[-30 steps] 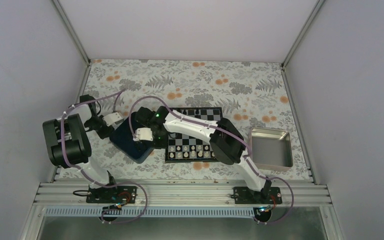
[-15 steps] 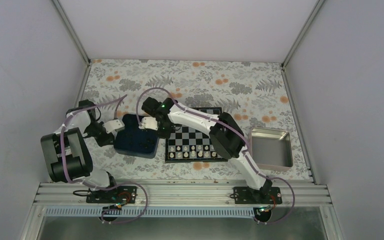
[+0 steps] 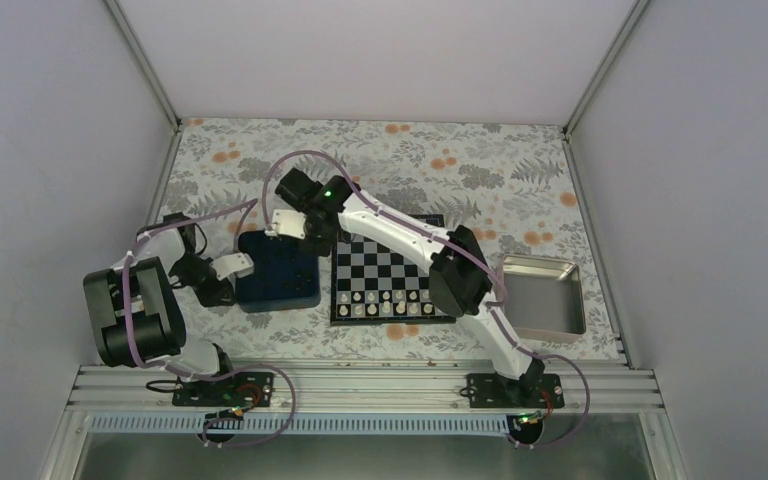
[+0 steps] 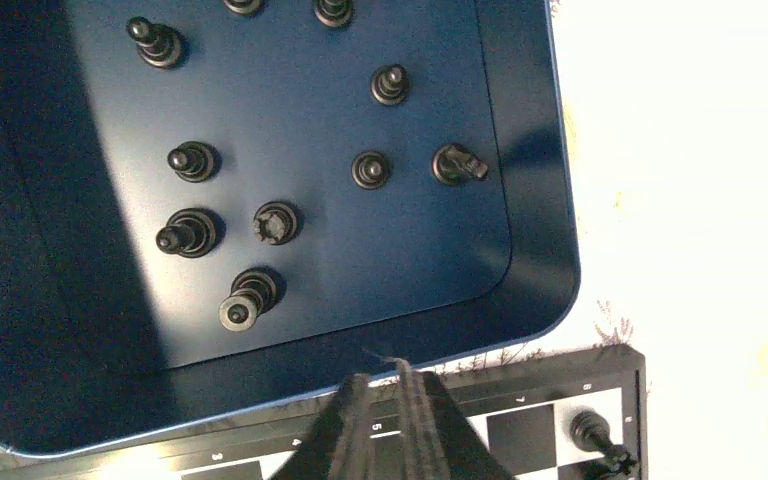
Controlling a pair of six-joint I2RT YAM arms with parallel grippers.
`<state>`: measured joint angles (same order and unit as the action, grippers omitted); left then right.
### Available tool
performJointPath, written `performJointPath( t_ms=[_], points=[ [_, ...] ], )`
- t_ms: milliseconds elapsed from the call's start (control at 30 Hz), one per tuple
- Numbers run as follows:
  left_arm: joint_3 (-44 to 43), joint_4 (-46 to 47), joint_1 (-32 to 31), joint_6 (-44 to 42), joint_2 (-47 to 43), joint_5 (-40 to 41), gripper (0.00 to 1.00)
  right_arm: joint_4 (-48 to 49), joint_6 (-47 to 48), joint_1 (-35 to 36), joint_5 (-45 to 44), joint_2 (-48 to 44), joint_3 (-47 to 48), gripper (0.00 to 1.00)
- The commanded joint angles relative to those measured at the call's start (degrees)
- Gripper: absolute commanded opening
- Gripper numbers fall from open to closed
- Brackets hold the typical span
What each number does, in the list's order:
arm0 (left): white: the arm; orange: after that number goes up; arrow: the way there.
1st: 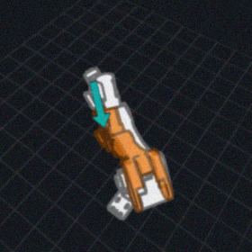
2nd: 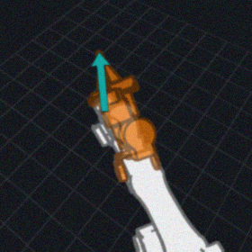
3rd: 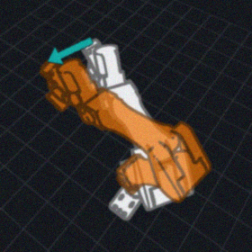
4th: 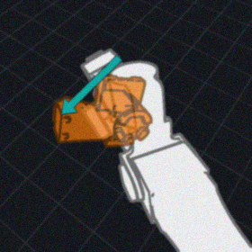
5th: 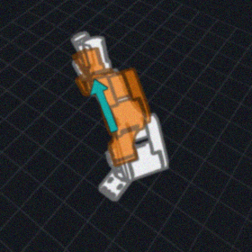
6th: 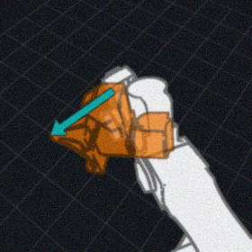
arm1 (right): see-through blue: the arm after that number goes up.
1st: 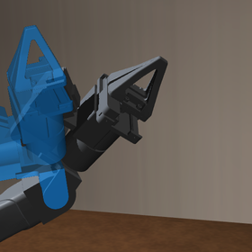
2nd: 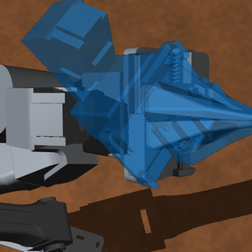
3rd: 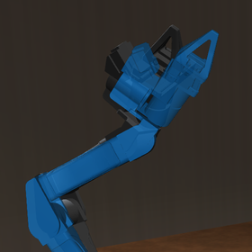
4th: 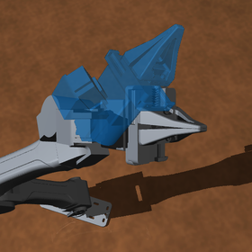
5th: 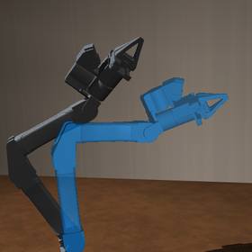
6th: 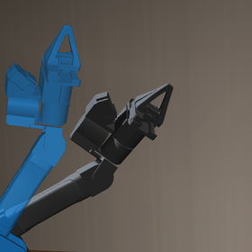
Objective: Set up the chess pieces on the board
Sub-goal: Adjust the storage box at the center of the board, then pick up the chess piece from the storage box.
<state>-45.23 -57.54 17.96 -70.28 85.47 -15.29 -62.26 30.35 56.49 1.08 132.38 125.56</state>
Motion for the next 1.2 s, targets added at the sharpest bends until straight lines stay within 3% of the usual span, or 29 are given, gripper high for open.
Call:
performJointPath(
  t_ms=[0,100,267,400,700,1167],
  points=[
    [0.42,1.97,-0.06,0.37,-1.53,-0.63,0.25,-2.08,2.95,0.06,1.85,-1.20,1.64,0.17],
    [-1.13,4.03,1.33,2.30,-3.29,0.55,0.34,-3.29,5.67,0.11,2.73,-0.89,1.79,0.34],
    [-4.01,10.79,6.34,7.25,-4.58,3.59,0.61,-4.33,14.42,0.12,3.78,-2.96,-0.54,0.53],
    [-5.22,16.18,9.06,12.81,-2.98,3.25,0.98,-4.37,19.86,0.52,4.49,-4.15,-1.97,0.58],
    [0.25,36.35,9.07,22.84,-1.54,2.96,1.00,-8.99,20.02,1.75,5.73,3.22,6.53,0.55],
    [9.60,57.85,9.20,31.83,-1.80,8.63,1.00,-6.57,15.08,2.84,8.36,7.79,6.64,0.47]
  ],
)
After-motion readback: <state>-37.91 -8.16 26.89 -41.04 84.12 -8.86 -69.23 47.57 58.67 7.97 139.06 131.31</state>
